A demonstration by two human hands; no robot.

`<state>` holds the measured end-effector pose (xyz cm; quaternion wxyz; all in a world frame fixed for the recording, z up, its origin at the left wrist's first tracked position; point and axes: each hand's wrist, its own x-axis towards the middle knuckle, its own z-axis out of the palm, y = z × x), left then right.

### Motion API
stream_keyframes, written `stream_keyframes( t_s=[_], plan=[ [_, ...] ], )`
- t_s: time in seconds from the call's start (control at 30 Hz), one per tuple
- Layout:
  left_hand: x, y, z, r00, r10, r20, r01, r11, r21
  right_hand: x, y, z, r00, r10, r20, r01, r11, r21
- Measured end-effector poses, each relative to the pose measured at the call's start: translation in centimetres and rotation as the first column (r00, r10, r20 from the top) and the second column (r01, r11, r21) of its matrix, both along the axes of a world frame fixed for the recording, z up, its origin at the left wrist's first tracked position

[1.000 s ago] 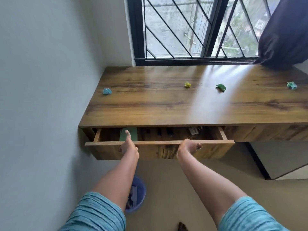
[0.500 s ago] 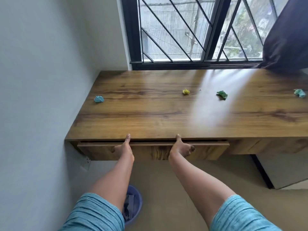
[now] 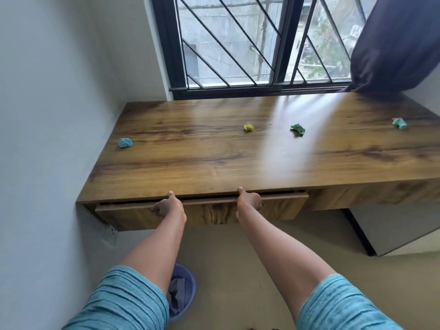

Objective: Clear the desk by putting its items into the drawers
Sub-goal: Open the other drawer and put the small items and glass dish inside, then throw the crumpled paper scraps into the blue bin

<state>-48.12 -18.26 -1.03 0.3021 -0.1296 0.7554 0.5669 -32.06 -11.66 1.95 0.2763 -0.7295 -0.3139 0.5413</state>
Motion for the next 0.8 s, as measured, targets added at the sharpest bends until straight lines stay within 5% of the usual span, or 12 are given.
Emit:
stream_keyframes(
  t_s=[0.17,0.23,0.3,0.33,0.5,0.6,0.8],
  plan=[
    [0.4,0.3,1.6,0.992,0.017,-0.125,-0.034,0.990,-0.137,-1.3,1.6,0.8,0.997,-0.009,0.074,0.011,0.999,-0.035],
    [0.6,0.3,2.6,0.973,-0.040,-0.227,-0.019,0.967,-0.253,-2.2,1.9,1.8,0.948,0.229,0.219,-0.228,0.973,-0.030],
    [0.4,0.3,3.5,0.946,-0.107,-0.304,0.011,0.953,-0.302,-2.5,1.7,3.8,0.993,0.119,0.022,-0.120,0.992,0.048],
    [-0.1,0.4,3.8,0.934,-0.117,-0.339,0.011,0.954,-0.299,-3.0,2.4,4.3,0.986,0.126,0.113,-0.136,0.987,0.084],
    [-3.2,-0.2,5.0,0.870,-0.233,-0.434,0.045,0.915,-0.401,-5.6,6.5,3.9,0.883,0.338,0.326,-0.382,0.921,0.080],
    [-6.3,0.1,5.4,0.780,-0.326,-0.534,0.037,0.876,-0.480,-6.5,9.3,2.2,0.721,0.477,0.503,-0.582,0.810,0.066],
    [-13.8,3.5,5.2,0.652,-0.472,-0.593,0.053,0.809,-0.586,-7.7,17.0,0.8,0.582,0.494,0.646,-0.699,0.709,0.088]
  ],
)
